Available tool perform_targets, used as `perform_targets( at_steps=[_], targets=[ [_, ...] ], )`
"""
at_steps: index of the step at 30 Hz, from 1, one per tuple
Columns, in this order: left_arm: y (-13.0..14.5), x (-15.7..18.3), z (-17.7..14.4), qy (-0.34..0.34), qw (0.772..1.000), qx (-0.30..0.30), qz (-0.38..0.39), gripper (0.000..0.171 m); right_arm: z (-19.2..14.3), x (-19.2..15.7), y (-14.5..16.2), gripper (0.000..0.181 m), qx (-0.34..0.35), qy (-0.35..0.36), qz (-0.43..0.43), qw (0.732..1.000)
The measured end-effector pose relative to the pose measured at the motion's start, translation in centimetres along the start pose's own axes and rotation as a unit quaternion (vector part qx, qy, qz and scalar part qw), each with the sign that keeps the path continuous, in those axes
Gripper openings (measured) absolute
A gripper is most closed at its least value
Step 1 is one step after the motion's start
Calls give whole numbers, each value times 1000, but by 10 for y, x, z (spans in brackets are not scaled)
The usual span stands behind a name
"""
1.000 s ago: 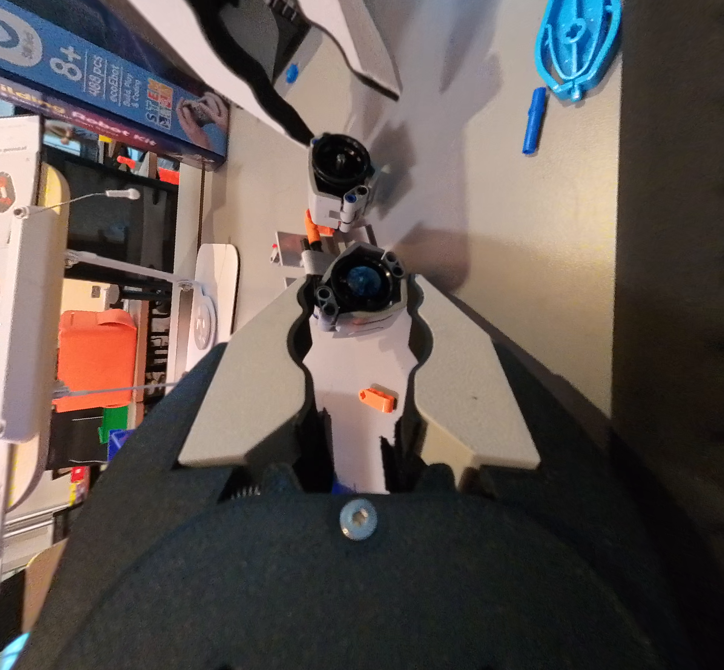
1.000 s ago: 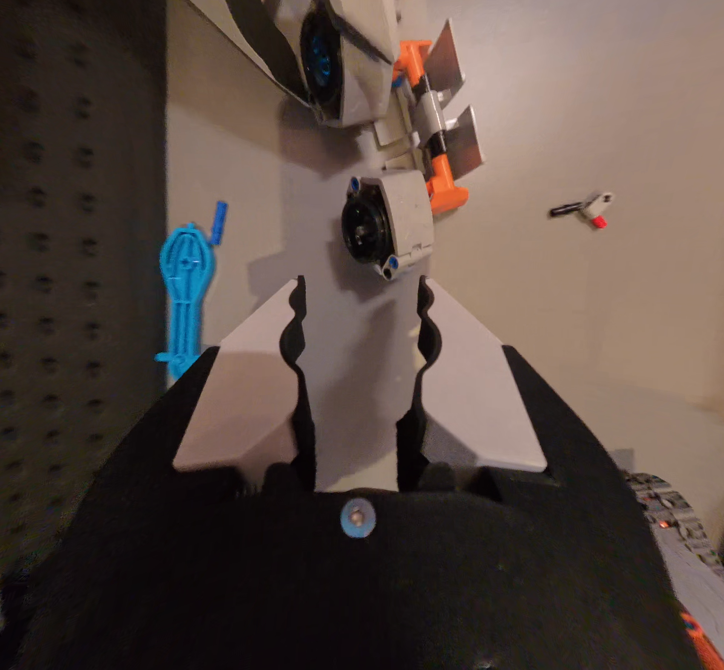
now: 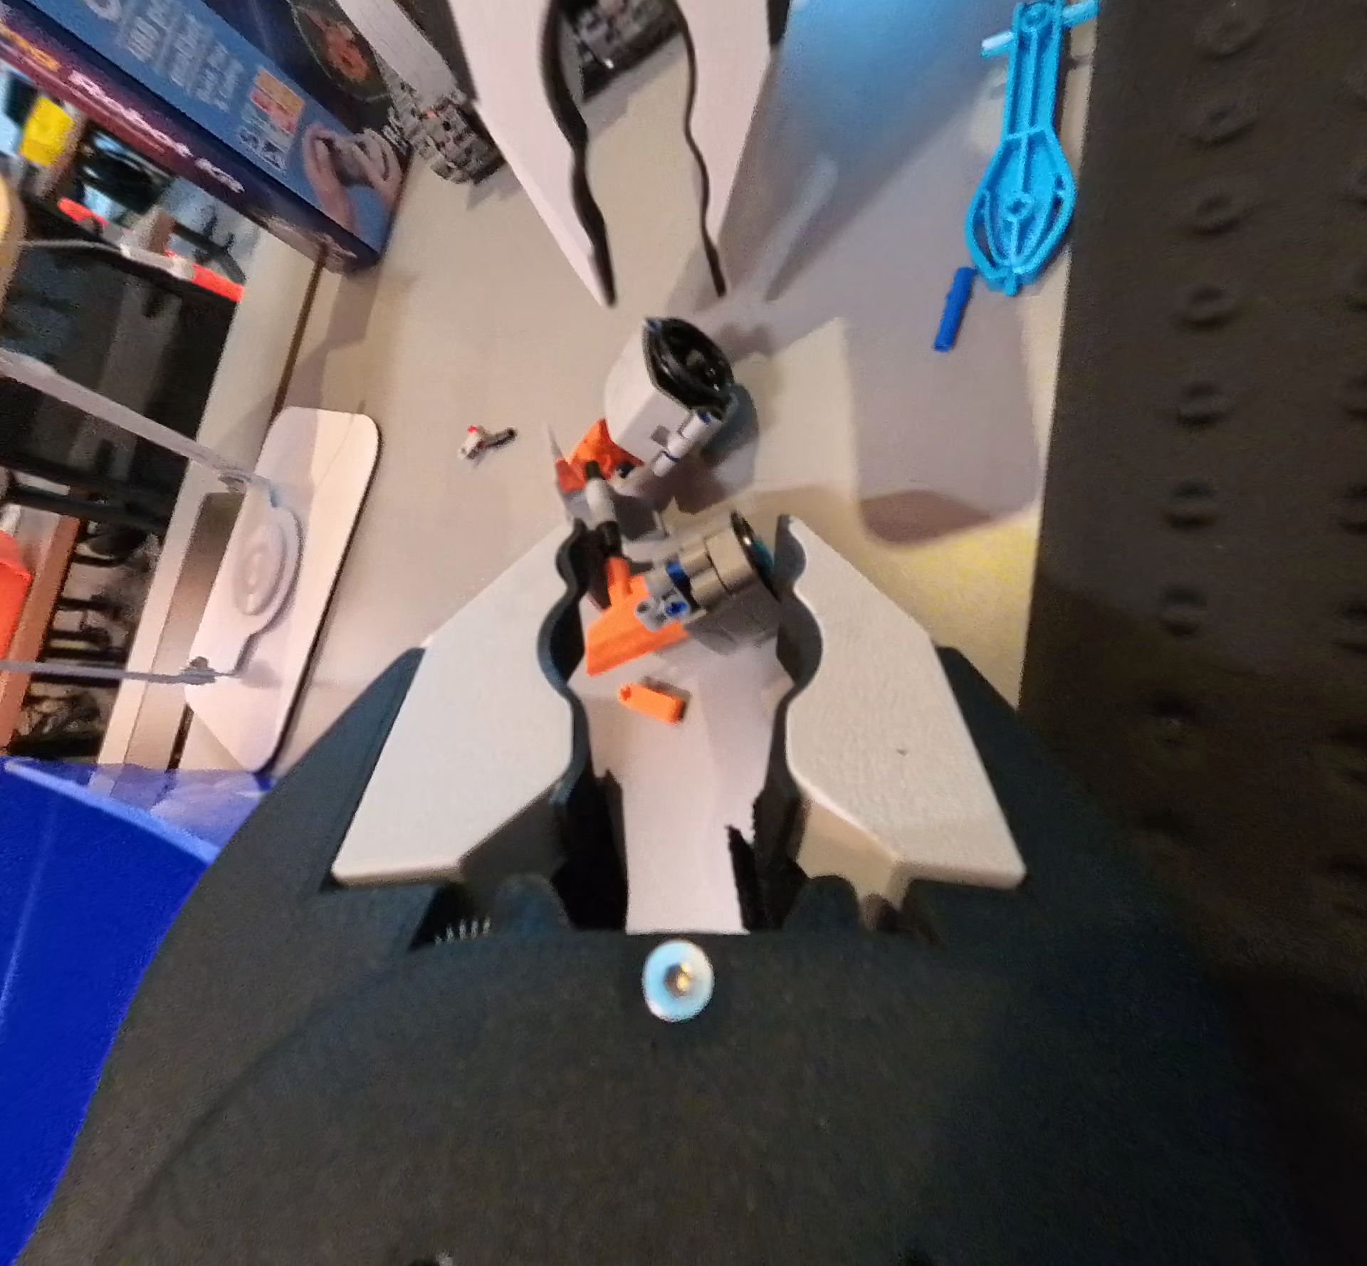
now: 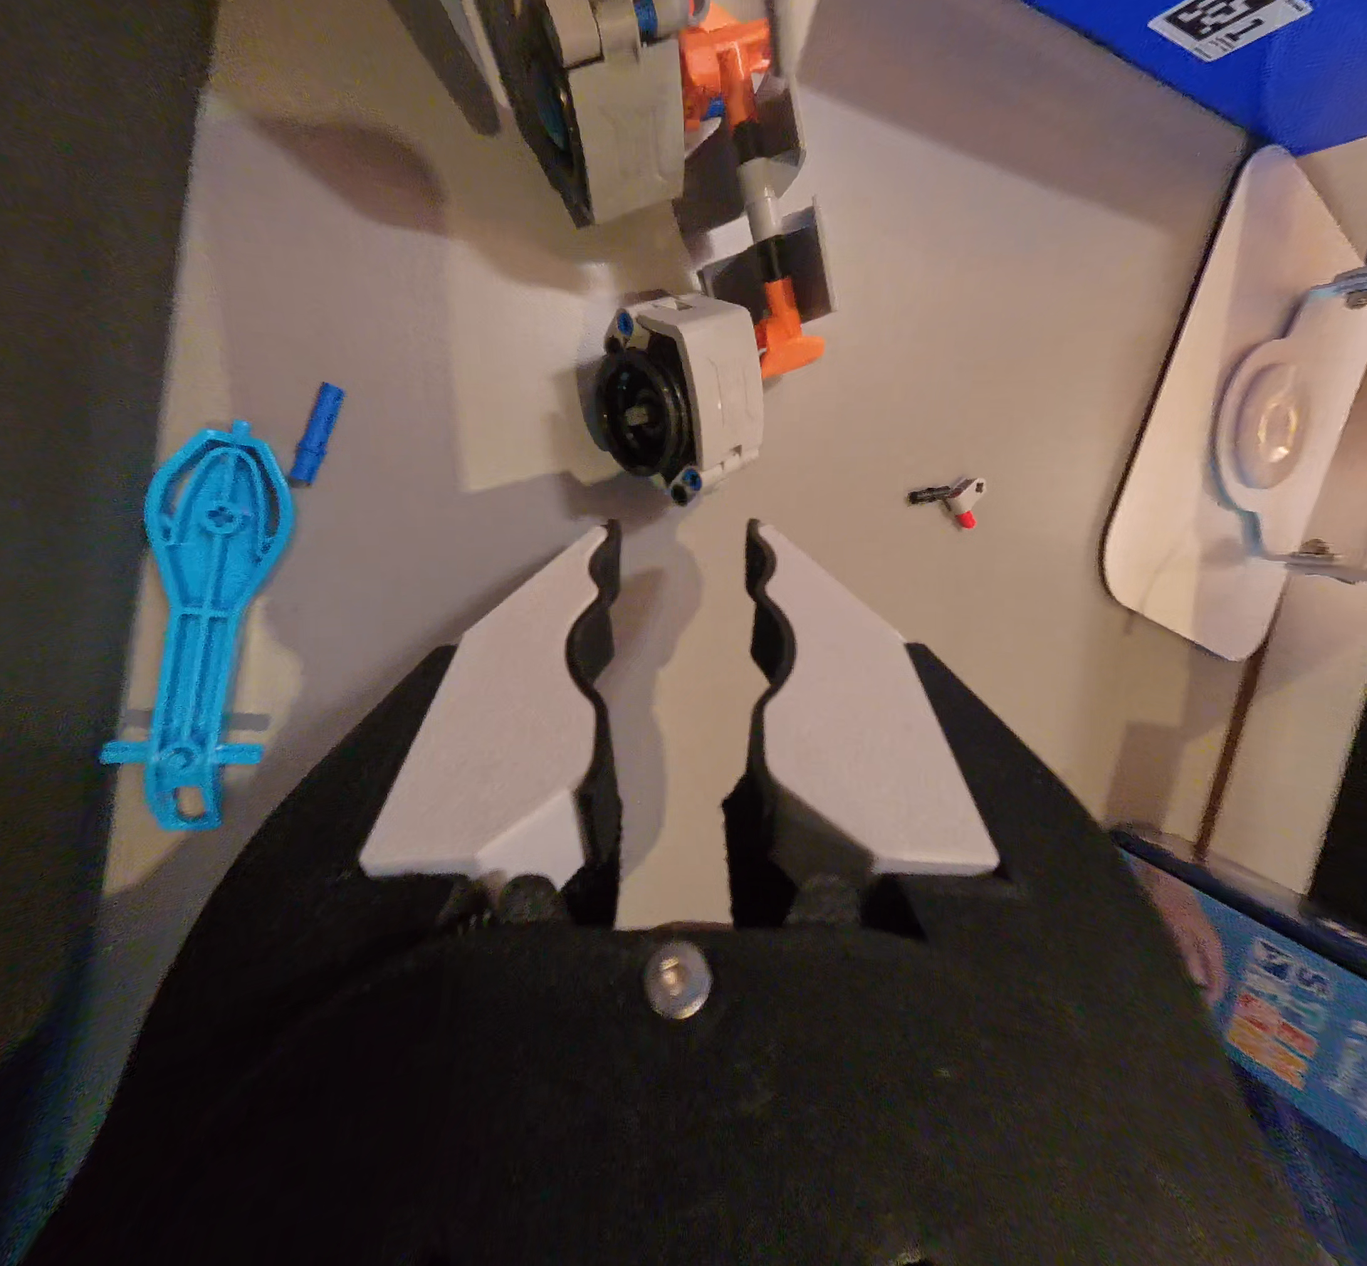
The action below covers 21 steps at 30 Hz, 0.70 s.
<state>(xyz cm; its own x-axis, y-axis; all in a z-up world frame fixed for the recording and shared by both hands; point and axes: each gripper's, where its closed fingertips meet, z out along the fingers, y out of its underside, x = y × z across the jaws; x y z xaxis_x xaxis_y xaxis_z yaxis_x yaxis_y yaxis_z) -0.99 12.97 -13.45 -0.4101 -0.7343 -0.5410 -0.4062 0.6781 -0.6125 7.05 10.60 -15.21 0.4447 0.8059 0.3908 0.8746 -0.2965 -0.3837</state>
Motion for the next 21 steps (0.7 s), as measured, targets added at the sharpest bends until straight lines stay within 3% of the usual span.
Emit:
perform_targets(
  at_steps=[3, 6, 11, 14, 21],
  targets=[
    [13, 8, -4, 1, 999, -35, 37, 55, -6, 0, -5, 43, 21, 14, -20, 999],
    [17, 11, -5, -17, 993, -50, 106, 59, 6, 2, -6, 47, -2, 46, -50, 998],
    [25, 8, 7, -28, 980, -92, 173, 49, 27, 6, -14, 36, 9, 66, -51, 996],
    [30, 1, 10, -26, 986, -96, 132, 47, 28, 4, -12, 32, 14, 50, -18, 999],
    [30, -6, 10, -24, 999, -36, 15, 44, 31, -3, -16, 22, 27, 13, 59, 998]
  ],
)
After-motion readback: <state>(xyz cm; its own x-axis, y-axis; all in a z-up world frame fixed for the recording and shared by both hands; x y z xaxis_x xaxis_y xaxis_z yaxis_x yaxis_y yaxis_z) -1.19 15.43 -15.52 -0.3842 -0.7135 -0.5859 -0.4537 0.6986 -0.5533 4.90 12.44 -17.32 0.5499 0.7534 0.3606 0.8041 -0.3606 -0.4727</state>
